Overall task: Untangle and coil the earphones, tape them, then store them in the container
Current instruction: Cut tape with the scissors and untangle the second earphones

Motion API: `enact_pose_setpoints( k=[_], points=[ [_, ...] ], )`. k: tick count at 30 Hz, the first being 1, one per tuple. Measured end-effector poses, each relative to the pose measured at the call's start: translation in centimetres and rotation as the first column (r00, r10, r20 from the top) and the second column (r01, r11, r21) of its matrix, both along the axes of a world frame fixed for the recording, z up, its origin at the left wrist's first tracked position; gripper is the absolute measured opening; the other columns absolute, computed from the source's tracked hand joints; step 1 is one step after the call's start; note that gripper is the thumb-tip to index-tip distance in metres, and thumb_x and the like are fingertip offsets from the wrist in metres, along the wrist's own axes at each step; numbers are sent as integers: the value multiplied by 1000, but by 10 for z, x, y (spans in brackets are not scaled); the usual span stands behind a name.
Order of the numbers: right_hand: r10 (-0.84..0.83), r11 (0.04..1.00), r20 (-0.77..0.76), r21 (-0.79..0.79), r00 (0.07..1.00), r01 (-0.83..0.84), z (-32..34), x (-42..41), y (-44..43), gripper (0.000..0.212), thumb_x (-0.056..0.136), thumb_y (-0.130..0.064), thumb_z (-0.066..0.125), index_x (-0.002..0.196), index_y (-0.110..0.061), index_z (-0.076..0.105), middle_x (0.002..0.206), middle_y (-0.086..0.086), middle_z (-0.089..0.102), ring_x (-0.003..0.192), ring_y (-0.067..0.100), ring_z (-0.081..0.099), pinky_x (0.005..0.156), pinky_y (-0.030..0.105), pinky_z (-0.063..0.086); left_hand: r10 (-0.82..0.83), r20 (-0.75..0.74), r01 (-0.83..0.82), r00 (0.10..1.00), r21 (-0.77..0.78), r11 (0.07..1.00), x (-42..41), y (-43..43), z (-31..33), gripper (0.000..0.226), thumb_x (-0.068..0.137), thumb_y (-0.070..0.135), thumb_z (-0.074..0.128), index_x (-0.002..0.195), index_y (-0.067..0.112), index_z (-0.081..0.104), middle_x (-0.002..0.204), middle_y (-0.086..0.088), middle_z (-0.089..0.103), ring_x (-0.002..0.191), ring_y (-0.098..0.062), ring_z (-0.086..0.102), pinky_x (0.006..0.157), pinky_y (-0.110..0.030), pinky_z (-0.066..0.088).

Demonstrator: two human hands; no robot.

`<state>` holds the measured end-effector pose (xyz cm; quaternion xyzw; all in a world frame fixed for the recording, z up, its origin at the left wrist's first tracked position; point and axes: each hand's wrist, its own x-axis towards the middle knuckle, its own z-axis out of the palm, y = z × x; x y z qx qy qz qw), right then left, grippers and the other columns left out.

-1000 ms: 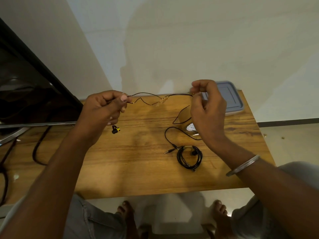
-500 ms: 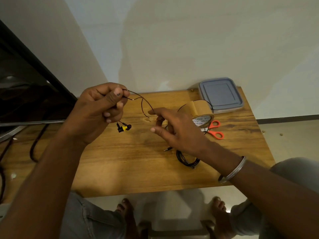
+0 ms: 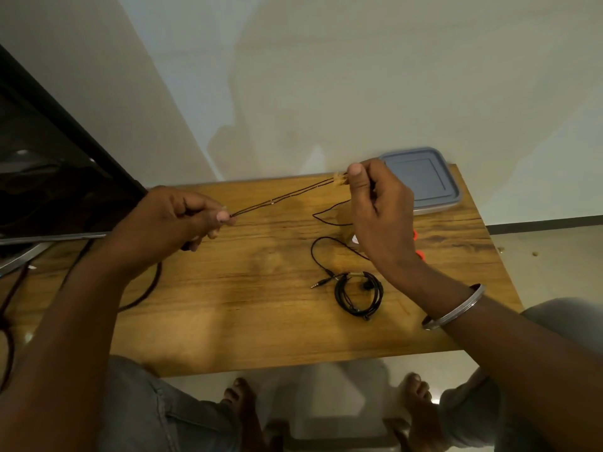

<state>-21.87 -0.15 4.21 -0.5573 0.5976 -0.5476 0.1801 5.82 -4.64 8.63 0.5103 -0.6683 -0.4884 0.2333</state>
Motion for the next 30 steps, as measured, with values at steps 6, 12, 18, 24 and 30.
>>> enact_pose_setpoints(
  k=[6,12,18,24,30],
  points=[
    [-46,995,32,94,998,43,-1,-4,-4,25,106,-30,49,95,-13,63,73,-7,58,57,7,52,52,32,44,-137,58,130,989,119,984,0,3,-4,37,79,51,69,81,15,75,67,-9,66,59,-19,62,55,-29,52],
    [19,997,-90,-79,996,-27,12,3,4,31,105,-23,48,132,-8,49,125,0,61,48,19,58,46,31,47,366,-287,-180,885,515,838,-26,2,-3,19,98,18,53,83,11,62,75,-6,67,57,-12,66,52,-26,57],
    [398,912,14,101,917,-397,-5,29,19,13,103,-20,54,108,-13,65,89,-4,72,55,16,62,46,39,47,504,-466,-104,728,651,752,-59,13,-11,10,96,19,54,93,13,62,118,-17,71,108,-28,71,84,-36,61],
    [515,756,341,252,787,-604,-14,31,18,29,105,-19,49,128,-7,62,114,-2,70,103,3,66,79,19,50,316,-436,-38,843,537,843,-75,25,-22,14,87,26,62,93,18,72,97,-3,71,95,-17,66,91,-38,52],
    [442,672,534,335,721,-660,-7,38,21,28,107,-17,43,91,-11,65,83,5,62,84,17,61,80,37,51,230,-363,-93,903,358,929,-76,25,-25,13,87,23,66,84,20,78,97,-3,72,92,-16,69,86,-39,57]
  ],
)
